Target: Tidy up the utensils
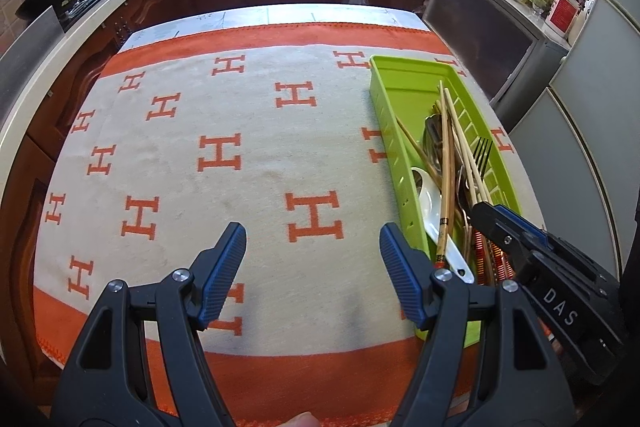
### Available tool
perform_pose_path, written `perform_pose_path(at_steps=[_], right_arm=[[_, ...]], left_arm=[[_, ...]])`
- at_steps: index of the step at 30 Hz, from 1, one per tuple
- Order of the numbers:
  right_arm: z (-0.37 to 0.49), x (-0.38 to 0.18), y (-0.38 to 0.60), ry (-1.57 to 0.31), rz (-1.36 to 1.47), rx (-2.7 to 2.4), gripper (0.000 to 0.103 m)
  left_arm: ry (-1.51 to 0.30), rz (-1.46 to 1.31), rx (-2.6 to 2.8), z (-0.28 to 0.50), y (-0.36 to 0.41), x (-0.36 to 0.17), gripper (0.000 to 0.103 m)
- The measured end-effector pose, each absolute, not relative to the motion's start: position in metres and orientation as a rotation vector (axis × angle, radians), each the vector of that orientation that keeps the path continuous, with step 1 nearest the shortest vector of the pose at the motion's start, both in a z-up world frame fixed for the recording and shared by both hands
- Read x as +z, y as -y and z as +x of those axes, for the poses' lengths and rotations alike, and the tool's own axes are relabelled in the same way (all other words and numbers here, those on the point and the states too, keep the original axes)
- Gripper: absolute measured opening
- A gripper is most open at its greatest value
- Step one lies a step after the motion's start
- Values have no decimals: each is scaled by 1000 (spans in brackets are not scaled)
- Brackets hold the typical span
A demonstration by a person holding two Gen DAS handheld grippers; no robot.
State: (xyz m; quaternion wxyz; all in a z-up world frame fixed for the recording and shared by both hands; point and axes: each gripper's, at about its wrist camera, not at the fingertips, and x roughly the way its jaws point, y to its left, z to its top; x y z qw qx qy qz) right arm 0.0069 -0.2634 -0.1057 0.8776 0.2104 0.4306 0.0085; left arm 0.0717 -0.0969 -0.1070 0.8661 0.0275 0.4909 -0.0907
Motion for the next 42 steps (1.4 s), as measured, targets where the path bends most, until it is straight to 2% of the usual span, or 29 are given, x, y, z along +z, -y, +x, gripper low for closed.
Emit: perform_pose_path(at_steps=[15, 20, 27, 42], right_arm=[[-13, -62, 215, -868, 404, 98, 23], [-22, -38, 196, -827, 393, 133, 32], [-32, -17, 167, -798, 354, 188, 32], [-38, -6, 144, -775, 318, 202, 35]], left_arm=[[-973, 24, -136, 46, 37, -71, 67], [-929, 18, -102, 33, 13, -50, 67], [-876, 26, -70, 13, -8, -22, 69], [-803, 32, -47, -15, -24, 2, 73]])
